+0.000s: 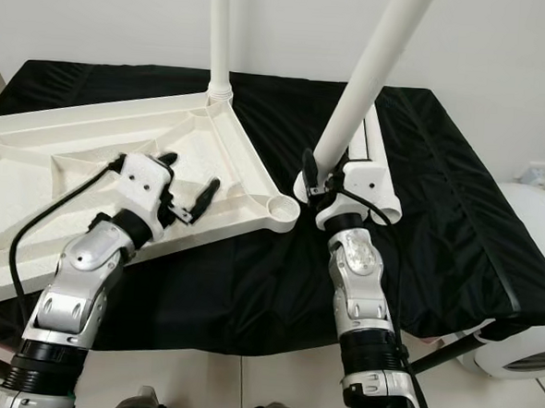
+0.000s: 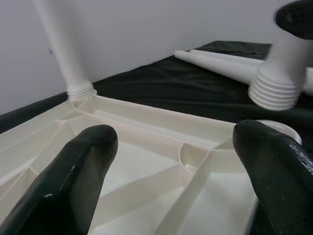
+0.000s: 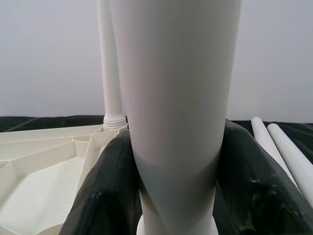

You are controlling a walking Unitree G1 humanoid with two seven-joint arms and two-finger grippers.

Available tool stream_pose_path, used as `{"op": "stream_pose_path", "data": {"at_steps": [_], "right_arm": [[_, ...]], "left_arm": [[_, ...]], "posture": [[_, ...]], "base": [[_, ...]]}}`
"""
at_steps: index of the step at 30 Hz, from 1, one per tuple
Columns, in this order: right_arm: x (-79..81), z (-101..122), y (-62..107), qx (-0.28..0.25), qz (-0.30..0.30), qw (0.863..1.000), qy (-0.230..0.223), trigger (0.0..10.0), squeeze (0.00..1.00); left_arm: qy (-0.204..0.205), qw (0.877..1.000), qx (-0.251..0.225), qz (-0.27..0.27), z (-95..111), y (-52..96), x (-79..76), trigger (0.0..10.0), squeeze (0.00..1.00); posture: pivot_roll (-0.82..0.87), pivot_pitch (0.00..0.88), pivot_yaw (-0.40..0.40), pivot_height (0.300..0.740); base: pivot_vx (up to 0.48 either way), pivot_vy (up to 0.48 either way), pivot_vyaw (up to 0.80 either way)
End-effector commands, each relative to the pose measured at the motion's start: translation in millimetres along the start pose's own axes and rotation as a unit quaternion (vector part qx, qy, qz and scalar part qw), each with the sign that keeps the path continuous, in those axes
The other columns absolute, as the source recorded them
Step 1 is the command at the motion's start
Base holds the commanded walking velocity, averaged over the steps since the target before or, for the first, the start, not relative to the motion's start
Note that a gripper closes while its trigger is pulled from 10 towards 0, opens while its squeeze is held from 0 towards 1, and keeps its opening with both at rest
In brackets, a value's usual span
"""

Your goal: Building children table

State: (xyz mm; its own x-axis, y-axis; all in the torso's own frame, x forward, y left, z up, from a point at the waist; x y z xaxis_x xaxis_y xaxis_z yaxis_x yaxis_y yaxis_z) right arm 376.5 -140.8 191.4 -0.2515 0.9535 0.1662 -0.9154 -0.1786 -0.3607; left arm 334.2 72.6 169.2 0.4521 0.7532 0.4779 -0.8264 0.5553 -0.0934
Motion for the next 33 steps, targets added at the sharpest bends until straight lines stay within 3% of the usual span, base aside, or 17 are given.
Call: {"op": "stream_pose_path", "data": {"at_steps": [1,3,5,15,32,33], "right_arm": [[-6.7,2,-1.2,-0.004,-0.008,1.000,0.006,10.0,0.00],[-9.1,3,-3.5,-0.005,-0.011,1.000,0.010,10.0,0.00],[-10.7,4,-5.3,-0.006,-0.012,1.000,0.011,10.0,0.00],[-17.5,7,-7.3,-0.010,-0.024,1.000,0.015,10.0,0.00],[-24.6,9,2.6,-0.022,-0.050,0.998,0.019,10.0,0.00],[-26.1,9,3.5,-0.021,-0.053,0.998,0.021,10.0,0.00]], "left_arm": [[-0.006,0.998,-0.009,-0.069,3,1.4,-22.7,10.0,0.00],[-0.008,0.990,0.009,-0.139,-9,1.5,-43.9,10.0,0.00],[-0.013,0.987,0.026,-0.160,-19,-0.5,-48.1,10.0,0.00],[-0.056,0.975,0.078,-0.199,-44,-11.7,-51.7,10.0,0.00],[-0.066,0.960,0.118,-0.246,-60,-14.3,-57.1,10.0,0.00],[-0.059,0.956,0.120,-0.260,-61,-14.1,-61.9,4.8,0.00]], "posture": [[0.08,0.000,-0.035,0.740],[0.08,0.000,-0.043,0.740],[0.08,0.000,-0.049,0.740],[0.06,0.000,-0.031,0.740],[0.02,0.000,0.026,0.740],[0.02,0.000,0.025,0.740]], "base": [[0.000,0.000,0.00],[0.000,0.000,0.00],[0.000,0.000,0.00],[0.000,0.000,0.00],[0.000,0.000,0.00],[0.000,0.000,0.00]]}}
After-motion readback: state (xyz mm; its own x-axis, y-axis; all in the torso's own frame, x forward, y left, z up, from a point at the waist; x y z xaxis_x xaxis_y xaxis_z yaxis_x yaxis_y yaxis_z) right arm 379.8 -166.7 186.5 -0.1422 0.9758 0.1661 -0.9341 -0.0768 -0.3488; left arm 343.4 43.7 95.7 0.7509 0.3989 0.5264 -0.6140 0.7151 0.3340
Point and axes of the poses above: a point about 5 cm out from each wrist's last joint towards the gripper, its own y axis pointing back from the gripper into the wrist, its own z axis along the axis of the wrist's last joint, x = y × z, the point moved 6 cm from there along -y, pointing out of the wrist towards the gripper, and after that the axes turned 14 degrees about -y, right-handed, at the moved point
